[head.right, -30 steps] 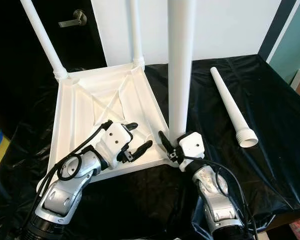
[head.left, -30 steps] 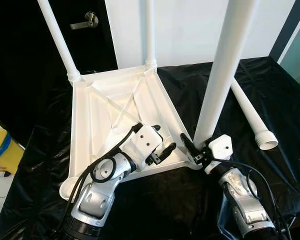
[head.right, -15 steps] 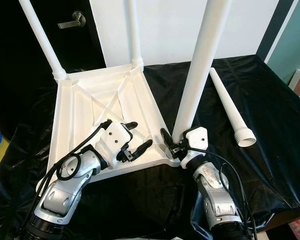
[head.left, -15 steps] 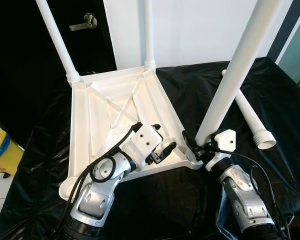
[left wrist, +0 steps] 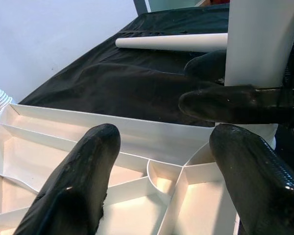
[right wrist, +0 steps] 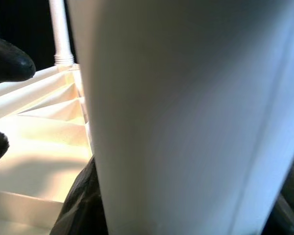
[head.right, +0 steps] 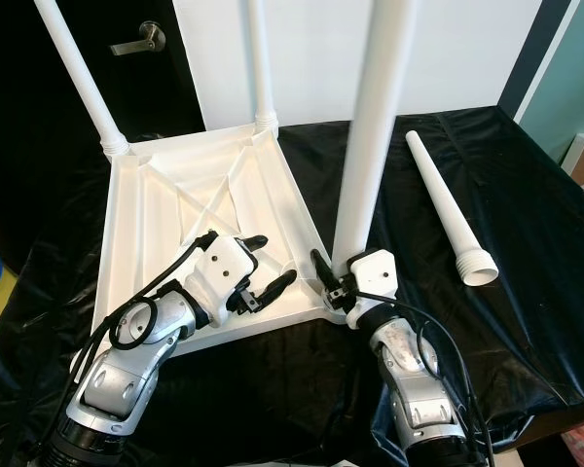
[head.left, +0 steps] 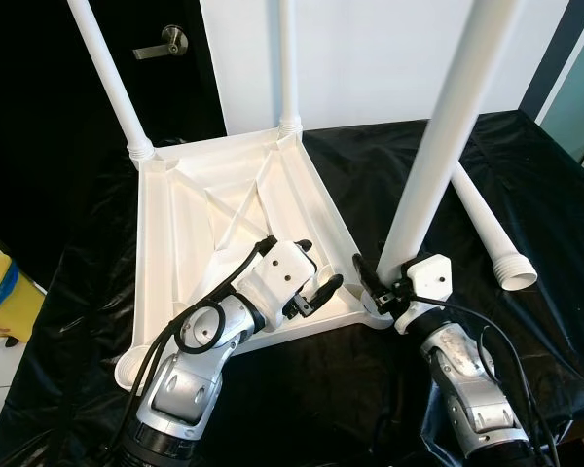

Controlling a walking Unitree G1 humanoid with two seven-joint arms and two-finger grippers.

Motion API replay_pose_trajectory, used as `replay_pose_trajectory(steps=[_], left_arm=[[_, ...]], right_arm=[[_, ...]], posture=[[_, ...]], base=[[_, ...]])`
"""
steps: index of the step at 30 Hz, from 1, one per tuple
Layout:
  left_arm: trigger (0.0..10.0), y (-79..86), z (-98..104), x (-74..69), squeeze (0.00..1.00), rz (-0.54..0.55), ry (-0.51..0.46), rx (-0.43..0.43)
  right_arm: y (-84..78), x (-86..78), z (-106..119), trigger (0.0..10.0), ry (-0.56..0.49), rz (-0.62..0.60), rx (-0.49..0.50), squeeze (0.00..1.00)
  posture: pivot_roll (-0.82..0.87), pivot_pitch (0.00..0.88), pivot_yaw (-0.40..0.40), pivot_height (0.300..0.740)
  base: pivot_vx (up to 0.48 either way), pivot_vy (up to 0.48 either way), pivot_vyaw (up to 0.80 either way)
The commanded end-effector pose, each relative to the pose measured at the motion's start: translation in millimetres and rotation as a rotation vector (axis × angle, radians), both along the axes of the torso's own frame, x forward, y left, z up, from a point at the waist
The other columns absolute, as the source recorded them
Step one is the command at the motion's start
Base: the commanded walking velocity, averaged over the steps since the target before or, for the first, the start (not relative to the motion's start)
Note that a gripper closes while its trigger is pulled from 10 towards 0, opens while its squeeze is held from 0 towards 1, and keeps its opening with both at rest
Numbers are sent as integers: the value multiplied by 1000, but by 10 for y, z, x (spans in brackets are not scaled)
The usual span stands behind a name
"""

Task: Building children table

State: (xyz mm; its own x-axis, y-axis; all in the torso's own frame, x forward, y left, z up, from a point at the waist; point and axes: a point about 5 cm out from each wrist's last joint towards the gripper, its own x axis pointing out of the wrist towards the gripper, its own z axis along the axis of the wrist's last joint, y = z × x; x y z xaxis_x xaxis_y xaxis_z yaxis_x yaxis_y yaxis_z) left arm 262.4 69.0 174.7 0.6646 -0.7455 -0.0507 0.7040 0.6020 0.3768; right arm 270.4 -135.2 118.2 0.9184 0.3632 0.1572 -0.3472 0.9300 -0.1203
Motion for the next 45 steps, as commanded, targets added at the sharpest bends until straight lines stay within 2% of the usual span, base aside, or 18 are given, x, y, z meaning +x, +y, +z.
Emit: replay_pose_trajectory(steps=[1,5,8,9,11,15,20,25,30,32,34,40,45], left_arm=[[10000,7,43,8,0,22,-17,-11],[10000,7,44,9,0,21,-17,-11],[10000,-5,51,13,0,19,-21,-13],[10000,-5,51,13,0,19,-21,-13],[10000,-14,56,14,0,18,-23,-15],[10000,-21,59,13,0,16,-24,-18],[10000,-25,71,19,0,15,-28,-19],[10000,-33,79,25,0,16,-31,-22],[10000,-46,82,18,0,13,-29,-26],[10000,-50,85,18,0,12,-29,-29],[10000,-50,85,18,0,12,-29,-29],[10000,-61,83,15,0,12,-30,-32],[10000,-71,76,9,0,10,-30,-32]], right_arm=[[-75,-44,-356,10000,219,-114,-7,0],[-72,-29,-330,10000,223,-150,17,0],[-36,-9,-319,10000,260,-300,120,0],[-36,-9,-319,10000,260,-300,120,0],[-40,-6,-358,10000,297,-386,156,0],[-51,16,-353,10000,296,-447,158,0],[-30,22,-323,10000,293,-464,151,0],[24,18,-279,10000,260,-430,96,0],[51,1,-271,10000,239,-386,82,0],[-15,0,-278,10000,252,-442,93,0],[-15,0,-278,10000,252,-442,93,0],[-69,5,-246,10000,230,-553,90,0],[-110,8,-249,10000,233,-575,102,0]], posture=[[-51,77,54,740],[-51,77,54,740],[-49,73,51,740],[-49,73,51,740],[-49,72,52,740],[-49,69,50,740],[-48,67,46,740],[-48,67,42,740],[-47,66,37,740],[-46,62,33,740],[-46,62,33,740],[-46,53,26,740],[-45,50,25,740]], base=[[0,0,0],[0,0,0],[0,0,0],[0,0,0],[0,0,0],[0,0,0],[0,0,0],[0,0,0],[0,0,0],[0,0,0],[0,0,0],[0,0,0],[0,0,0]])
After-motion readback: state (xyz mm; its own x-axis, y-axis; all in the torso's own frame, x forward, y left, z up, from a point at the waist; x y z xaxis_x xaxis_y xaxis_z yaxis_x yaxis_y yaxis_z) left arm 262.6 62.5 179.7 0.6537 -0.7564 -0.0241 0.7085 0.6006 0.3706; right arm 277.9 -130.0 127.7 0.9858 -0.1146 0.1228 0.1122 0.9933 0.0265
